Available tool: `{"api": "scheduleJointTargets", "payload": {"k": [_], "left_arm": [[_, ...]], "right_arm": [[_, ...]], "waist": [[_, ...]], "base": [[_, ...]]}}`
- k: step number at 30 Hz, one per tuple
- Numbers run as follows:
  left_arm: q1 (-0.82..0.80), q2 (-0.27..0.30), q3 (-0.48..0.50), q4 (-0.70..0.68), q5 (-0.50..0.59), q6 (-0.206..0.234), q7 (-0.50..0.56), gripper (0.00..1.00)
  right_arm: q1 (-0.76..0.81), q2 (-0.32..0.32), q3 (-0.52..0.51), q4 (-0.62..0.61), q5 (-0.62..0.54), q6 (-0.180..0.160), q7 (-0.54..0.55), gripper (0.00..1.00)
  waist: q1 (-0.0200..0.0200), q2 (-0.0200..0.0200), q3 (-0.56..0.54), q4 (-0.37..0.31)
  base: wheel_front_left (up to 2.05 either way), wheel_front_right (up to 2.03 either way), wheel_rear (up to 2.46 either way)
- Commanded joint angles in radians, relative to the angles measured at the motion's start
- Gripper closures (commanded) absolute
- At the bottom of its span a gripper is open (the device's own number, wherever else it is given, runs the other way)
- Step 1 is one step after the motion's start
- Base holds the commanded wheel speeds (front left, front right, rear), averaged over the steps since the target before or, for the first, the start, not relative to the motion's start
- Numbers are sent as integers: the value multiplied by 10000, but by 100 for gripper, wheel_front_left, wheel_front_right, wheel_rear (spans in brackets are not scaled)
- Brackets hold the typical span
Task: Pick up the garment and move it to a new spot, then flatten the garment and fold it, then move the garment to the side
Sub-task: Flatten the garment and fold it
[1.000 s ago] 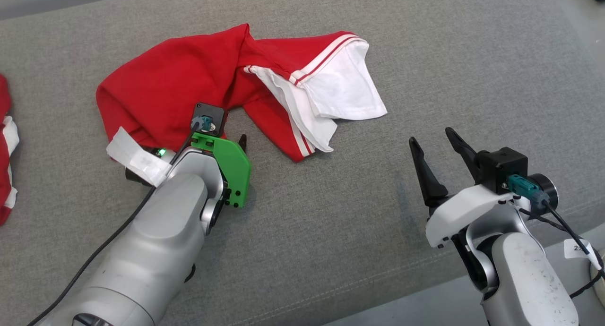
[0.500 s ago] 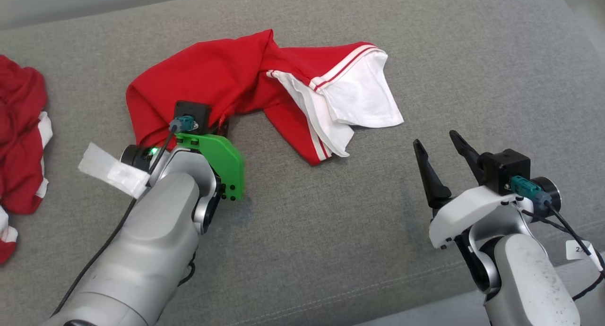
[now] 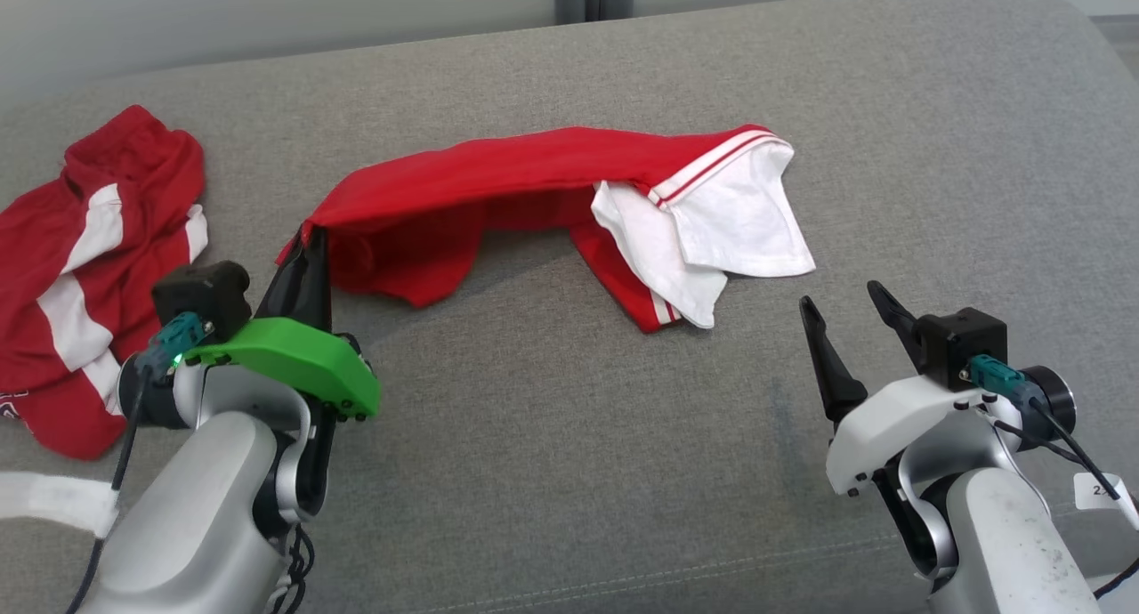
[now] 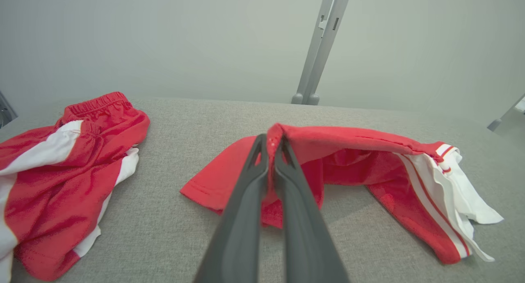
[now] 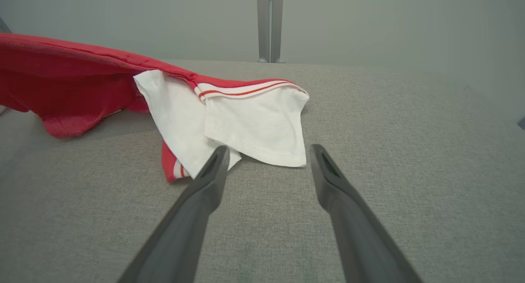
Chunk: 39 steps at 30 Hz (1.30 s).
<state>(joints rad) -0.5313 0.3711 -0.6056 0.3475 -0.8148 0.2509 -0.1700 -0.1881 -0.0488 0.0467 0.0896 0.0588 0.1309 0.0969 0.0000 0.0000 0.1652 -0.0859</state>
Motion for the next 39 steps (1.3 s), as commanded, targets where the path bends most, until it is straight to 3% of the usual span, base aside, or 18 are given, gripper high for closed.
{"api": "scheduleJointTargets", "payload": {"k": [1,8,17,19,20,21,22,31,39], "left_arm": [[372,236,129,-421,-19,232,62,100],[2068,914,838,-2886,-583,1369,263,100],[3251,1248,1146,-3228,-1038,1916,461,100],[3319,1243,1037,-2959,-1050,1835,562,85],[3312,1253,954,-2755,-1007,1758,625,58],[3262,1177,917,-2550,-1031,1680,618,7],[3198,1125,858,-2295,-1027,1640,620,0],[2662,625,776,-936,-900,1272,57,0],[2609,475,829,-1115,-423,792,-754,0]], "right_arm": [[65,-31,-1,-74,-31,-3,46,0],[113,-30,74,-159,-77,-3,147,0],[155,-30,32,-235,-108,-3,203,0],[161,-30,9,-239,-123,-3,215,0],[159,-31,-5,-236,-133,-3,222,0],[151,-31,-22,-236,-141,-3,223,0],[135,-30,-28,-234,-138,-3,212,0],[-37,-31,-36,-232,-117,-3,297,0],[-279,-30,-499,180,-362,-3,774,0]], "waist": [[0,0,-184,201],[0,0,-214,238],[0,0,-93,143],[0,0,-75,152],[0,0,-64,160],[0,0,-52,175],[0,0,-43,187],[0,0,6,284],[0,0,-70,600]], "base": [[0,0,0],[0,0,0],[0,0,0],[0,0,0],[0,0,0],[0,0,0],[0,0,0],[0,0,0],[0,0,0]]}}
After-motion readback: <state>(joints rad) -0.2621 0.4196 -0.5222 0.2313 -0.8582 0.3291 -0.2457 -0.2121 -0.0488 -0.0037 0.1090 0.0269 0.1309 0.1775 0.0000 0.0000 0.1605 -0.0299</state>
